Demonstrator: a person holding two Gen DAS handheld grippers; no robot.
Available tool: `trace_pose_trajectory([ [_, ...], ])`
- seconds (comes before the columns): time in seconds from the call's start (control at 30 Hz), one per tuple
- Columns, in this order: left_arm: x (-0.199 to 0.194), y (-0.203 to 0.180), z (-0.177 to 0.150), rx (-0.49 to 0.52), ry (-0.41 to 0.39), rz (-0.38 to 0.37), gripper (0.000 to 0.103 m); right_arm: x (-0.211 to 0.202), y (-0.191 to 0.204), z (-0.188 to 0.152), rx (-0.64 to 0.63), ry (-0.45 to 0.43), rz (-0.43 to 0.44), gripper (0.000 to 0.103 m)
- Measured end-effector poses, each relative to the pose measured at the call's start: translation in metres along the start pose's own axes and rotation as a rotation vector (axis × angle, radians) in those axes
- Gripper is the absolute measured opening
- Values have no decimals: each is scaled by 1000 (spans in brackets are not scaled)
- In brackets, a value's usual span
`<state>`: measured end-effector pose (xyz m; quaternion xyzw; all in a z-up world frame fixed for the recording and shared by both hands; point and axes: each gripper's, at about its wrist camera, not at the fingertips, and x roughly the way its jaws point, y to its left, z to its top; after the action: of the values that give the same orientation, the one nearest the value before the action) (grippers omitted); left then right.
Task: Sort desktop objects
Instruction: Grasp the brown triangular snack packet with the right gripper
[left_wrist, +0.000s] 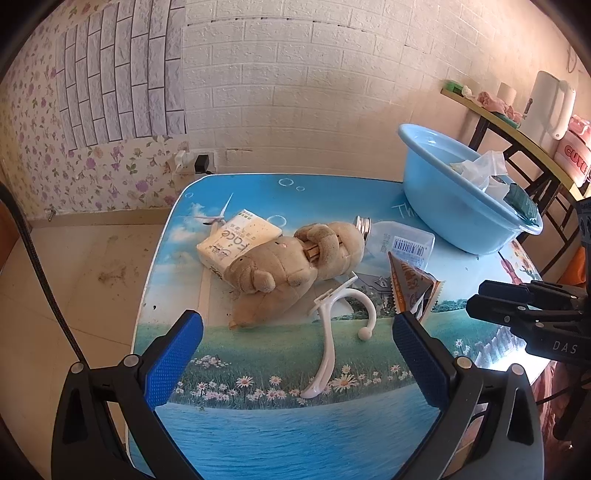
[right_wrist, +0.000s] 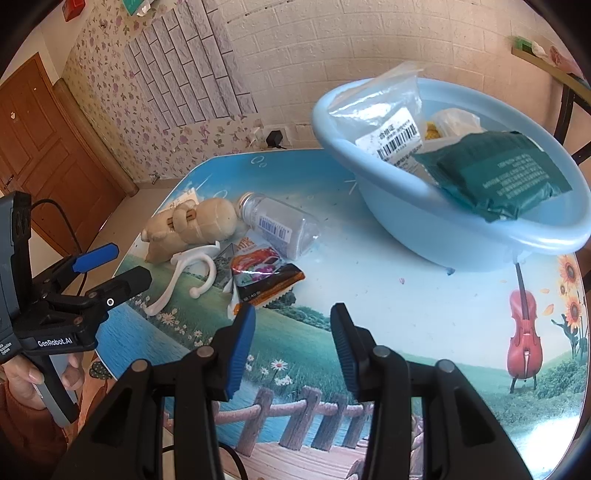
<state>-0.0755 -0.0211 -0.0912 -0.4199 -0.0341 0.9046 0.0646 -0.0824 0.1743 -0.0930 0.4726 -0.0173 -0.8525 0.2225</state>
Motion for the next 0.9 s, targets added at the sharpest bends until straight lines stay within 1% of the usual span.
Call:
trace_pose_trajectory([
  [0.2, 3, 2, -3, 1, 11, -6, 103, 5, 1, 0, -1, 15, -2, 42],
  [0.3, 5, 1, -5, 3, 15, -26, 103, 6, 7, 3, -23, 6, 6, 42],
  [0.37, 8, -2, -8, 19, 24, -40, 103, 8, 10, 6, -36, 1, 18, 42],
  [0.43, 13, -7, -10, 47, 35, -28, 100, 13, 12, 10, -39, 6, 30, 42],
  [0.47, 16, -10, -11, 57, 41, -22, 95, 16, 13, 12, -37, 13, 34, 42],
  [0.6, 25, -15, -15, 80, 52, -15, 80, 27, 19, 17, -50, 32, 55, 42],
  [0.67, 29, -18, -16, 104, 57, 3, 66, 32, 23, 19, -62, 38, 47, 42],
  [0.7, 30, -19, -17, 111, 58, -6, 62, 34, 24, 20, -68, 38, 44, 42],
  [0.73, 29, -20, -18, 118, 47, -1, 55, 36, 25, 21, -74, 40, 41, 42],
  [0.77, 29, -21, -18, 129, 44, 9, 46, 38, 26, 22, -80, 42, 36, 42],
  [0.8, 29, -22, -18, 136, 41, 8, 40, 40, 27, 22, -85, 44, 32, 43],
  [0.83, 28, -22, -17, 134, 40, -2, 27, 42, 28, 23, -86, 46, 31, 45],
  [0.87, 27, -22, -17, 129, 41, -7, 17, 44, 28, 24, -88, 51, 27, 46],
  [0.9, 27, -21, -17, 126, 42, -8, 14, 47, 29, 24, -93, 54, 18, 46],
])
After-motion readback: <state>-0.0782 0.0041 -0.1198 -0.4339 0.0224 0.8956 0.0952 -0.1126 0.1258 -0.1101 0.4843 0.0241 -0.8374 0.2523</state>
